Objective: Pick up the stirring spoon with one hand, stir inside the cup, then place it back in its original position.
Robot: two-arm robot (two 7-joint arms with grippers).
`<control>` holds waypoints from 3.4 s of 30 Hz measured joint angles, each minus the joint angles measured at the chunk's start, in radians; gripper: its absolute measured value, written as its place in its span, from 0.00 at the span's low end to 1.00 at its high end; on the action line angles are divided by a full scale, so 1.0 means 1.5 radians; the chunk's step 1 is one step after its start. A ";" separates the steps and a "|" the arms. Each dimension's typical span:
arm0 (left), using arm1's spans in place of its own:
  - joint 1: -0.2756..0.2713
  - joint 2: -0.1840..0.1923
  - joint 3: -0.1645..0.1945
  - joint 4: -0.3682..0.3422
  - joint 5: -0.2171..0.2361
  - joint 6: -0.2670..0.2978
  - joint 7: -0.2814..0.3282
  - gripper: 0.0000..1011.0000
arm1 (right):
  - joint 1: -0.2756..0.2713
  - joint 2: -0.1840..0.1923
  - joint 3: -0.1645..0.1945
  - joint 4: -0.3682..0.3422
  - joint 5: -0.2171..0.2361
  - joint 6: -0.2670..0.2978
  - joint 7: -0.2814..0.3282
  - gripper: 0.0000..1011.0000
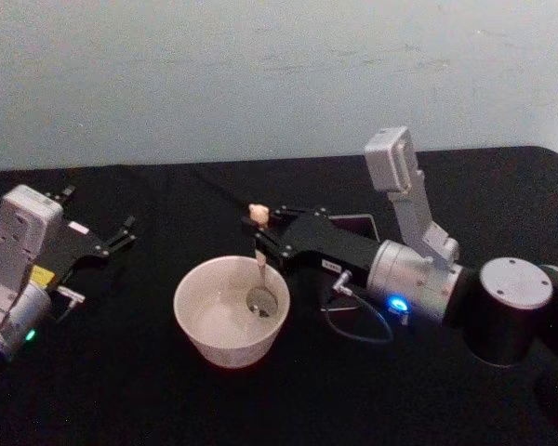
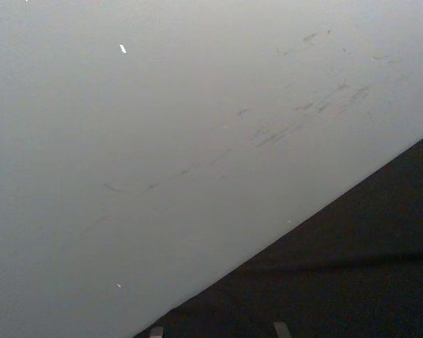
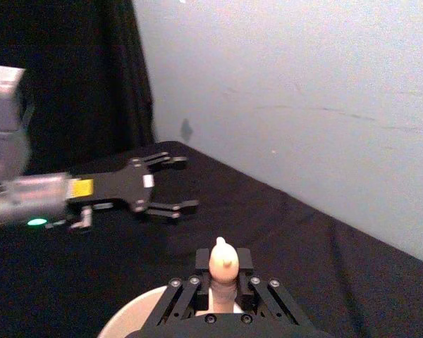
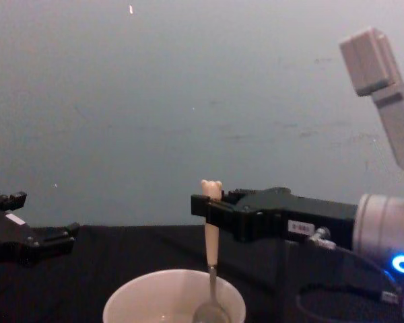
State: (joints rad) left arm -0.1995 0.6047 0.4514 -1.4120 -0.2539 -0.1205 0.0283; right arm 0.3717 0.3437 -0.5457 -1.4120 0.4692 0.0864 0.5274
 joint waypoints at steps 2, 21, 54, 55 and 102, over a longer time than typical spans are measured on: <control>0.000 0.000 0.000 0.000 0.000 0.000 0.000 0.99 | -0.013 0.015 0.000 -0.022 0.007 0.002 0.011 0.22; 0.000 0.000 0.000 0.000 0.000 0.000 0.000 0.99 | -0.032 0.032 -0.042 -0.083 0.027 0.009 0.027 0.22; 0.000 0.000 0.000 0.000 0.000 0.000 0.000 0.99 | 0.023 -0.017 -0.009 0.003 0.013 0.024 -0.017 0.22; 0.000 0.000 0.000 0.000 0.000 0.000 0.000 0.99 | 0.020 -0.013 -0.009 -0.004 0.014 0.025 -0.015 0.22; 0.000 0.000 0.000 0.000 0.000 0.000 0.000 0.99 | 0.049 -0.050 -0.031 0.031 -0.002 0.043 -0.045 0.22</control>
State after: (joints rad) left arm -0.1995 0.6047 0.4514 -1.4120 -0.2539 -0.1205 0.0283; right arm 0.4456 0.2684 -0.5919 -1.3655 0.4660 0.1506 0.4600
